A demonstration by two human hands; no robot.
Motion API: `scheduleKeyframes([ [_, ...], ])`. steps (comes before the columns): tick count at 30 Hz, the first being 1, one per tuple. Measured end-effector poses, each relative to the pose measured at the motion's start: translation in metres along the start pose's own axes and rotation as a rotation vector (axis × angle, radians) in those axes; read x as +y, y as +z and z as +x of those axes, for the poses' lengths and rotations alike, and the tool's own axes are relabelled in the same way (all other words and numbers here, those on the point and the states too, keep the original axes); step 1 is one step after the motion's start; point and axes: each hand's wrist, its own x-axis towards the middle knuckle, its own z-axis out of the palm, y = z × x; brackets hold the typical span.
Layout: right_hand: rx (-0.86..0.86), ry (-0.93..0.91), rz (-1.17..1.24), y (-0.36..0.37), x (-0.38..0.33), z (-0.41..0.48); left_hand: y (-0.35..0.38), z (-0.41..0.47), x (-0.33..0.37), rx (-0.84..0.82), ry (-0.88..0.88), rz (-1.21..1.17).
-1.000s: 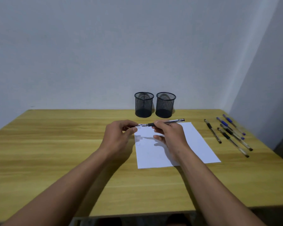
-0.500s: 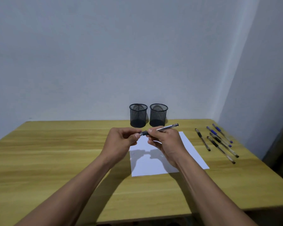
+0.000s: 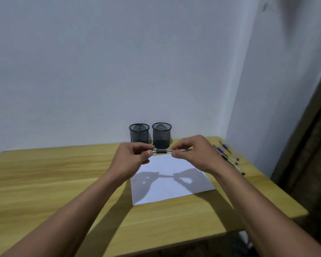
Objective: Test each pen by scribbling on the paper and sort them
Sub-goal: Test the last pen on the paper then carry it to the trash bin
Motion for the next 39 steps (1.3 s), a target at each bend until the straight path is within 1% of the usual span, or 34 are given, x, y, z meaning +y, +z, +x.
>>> scheduleKeyframes([
  [3, 0.017, -0.014, -0.163, -0.019, 0.005, -0.011, 0.023, 0.004, 0.008, -0.053, 0.042, 0.056],
  [6, 0.079, 0.016, -0.229, -0.047, 0.026, -0.027, 0.05, 0.01, 0.015, -0.096, 0.136, 0.238],
  [10, 0.22, 0.108, -0.293, -0.093, 0.061, -0.06, 0.105, 0.012, 0.027, -0.145, 0.285, 0.457],
  [13, 0.319, 0.197, -0.351, -0.127, 0.095, -0.092, 0.16, 0.01, 0.031, -0.272, 0.404, 0.547],
  [19, 0.542, 0.366, -0.469, -0.174, 0.179, -0.162, 0.28, -0.007, 0.016, -0.626, 0.58, 0.729],
  [21, 0.58, 0.434, -0.526, -0.182, 0.209, -0.184, 0.314, -0.015, 0.014, -0.723, 0.628, 0.757],
  [23, 0.594, 0.49, -0.561, -0.186, 0.238, -0.203, 0.344, -0.021, 0.011, -0.784, 0.66, 0.814],
  [25, 0.608, 0.536, -0.56, -0.185, 0.266, -0.22, 0.367, -0.026, 0.004, -0.828, 0.669, 0.921],
  [28, 0.635, 0.613, -0.513, -0.176, 0.305, -0.238, 0.389, -0.031, -0.017, -0.893, 0.558, 1.076],
  [34, 0.646, 0.747, -0.435, -0.128, 0.374, -0.26, 0.392, -0.028, -0.028, -0.898, 0.508, 1.12],
  [39, 0.555, 0.881, -0.362, -0.083, 0.415, -0.274, 0.391, -0.028, -0.03, -0.885, 0.539, 1.132],
])
